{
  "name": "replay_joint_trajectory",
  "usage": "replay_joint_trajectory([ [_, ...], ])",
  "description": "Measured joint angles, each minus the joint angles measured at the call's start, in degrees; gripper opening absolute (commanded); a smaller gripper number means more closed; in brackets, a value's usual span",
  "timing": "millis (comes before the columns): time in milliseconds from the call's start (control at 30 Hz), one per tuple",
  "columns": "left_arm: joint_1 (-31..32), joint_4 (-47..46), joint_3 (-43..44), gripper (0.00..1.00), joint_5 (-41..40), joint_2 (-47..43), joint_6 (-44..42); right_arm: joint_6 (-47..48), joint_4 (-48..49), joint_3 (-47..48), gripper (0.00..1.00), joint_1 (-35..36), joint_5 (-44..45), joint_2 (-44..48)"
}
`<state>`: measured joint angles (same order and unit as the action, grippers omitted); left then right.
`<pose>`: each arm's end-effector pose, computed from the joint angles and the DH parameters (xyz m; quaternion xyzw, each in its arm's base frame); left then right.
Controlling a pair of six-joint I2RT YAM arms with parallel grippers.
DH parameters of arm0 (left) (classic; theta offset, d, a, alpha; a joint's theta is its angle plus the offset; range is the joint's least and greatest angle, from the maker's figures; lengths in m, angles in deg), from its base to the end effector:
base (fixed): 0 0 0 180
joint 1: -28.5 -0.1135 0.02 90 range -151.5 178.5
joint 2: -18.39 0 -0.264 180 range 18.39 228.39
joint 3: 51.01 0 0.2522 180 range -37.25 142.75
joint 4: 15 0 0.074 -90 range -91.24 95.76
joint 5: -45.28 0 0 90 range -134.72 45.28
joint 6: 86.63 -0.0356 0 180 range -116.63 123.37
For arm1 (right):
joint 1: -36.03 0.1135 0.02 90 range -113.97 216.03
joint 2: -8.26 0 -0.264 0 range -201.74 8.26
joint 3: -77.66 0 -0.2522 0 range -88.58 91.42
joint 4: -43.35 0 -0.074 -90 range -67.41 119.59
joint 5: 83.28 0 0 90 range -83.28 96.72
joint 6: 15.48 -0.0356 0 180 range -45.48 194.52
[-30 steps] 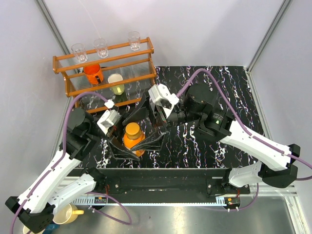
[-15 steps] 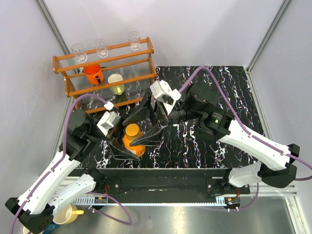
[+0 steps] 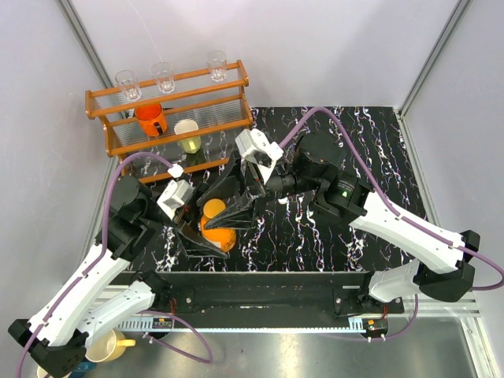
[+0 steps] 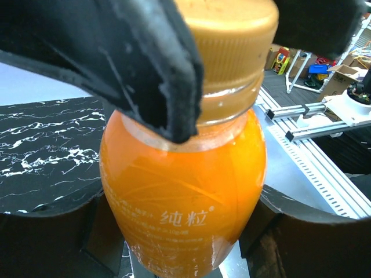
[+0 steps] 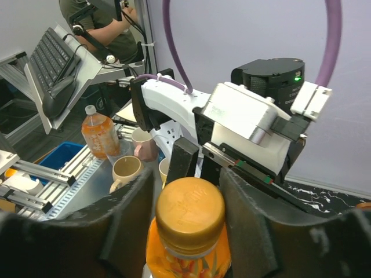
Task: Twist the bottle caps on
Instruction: Screw the bottle cap onto the plastic bottle.
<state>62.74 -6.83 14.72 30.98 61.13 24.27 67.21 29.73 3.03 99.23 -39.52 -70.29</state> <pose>0.0949 -0.1063 0.4123 0.5389 0.4219 -0.6214 0.3814 0.1072 0.2693 0.5086 -0.5395 0.3604 0.6152 0.4478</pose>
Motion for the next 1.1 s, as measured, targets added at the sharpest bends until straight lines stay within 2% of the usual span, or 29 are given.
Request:
replay_joint_trajectory([
  [400, 0.07, 0.26, 0.02, 0.19, -0.98, 0.0, -0.37, -0.11, 0.57, -0.5, 0.31, -0.33, 1.88, 0.17],
  [700, -0.57, 6.27, 0.72, 0.18, -5.6, -0.26, -5.09, -1.2, 2.01, -4.46, 0.29, -0.33, 10.25, 2.78],
  [1100, -0.57, 8.0, 0.74, 0.17, -9.18, -0.72, -7.5, -3.04, 2.67, -5.07, 0.23, -0.33, 13.35, 3.02],
])
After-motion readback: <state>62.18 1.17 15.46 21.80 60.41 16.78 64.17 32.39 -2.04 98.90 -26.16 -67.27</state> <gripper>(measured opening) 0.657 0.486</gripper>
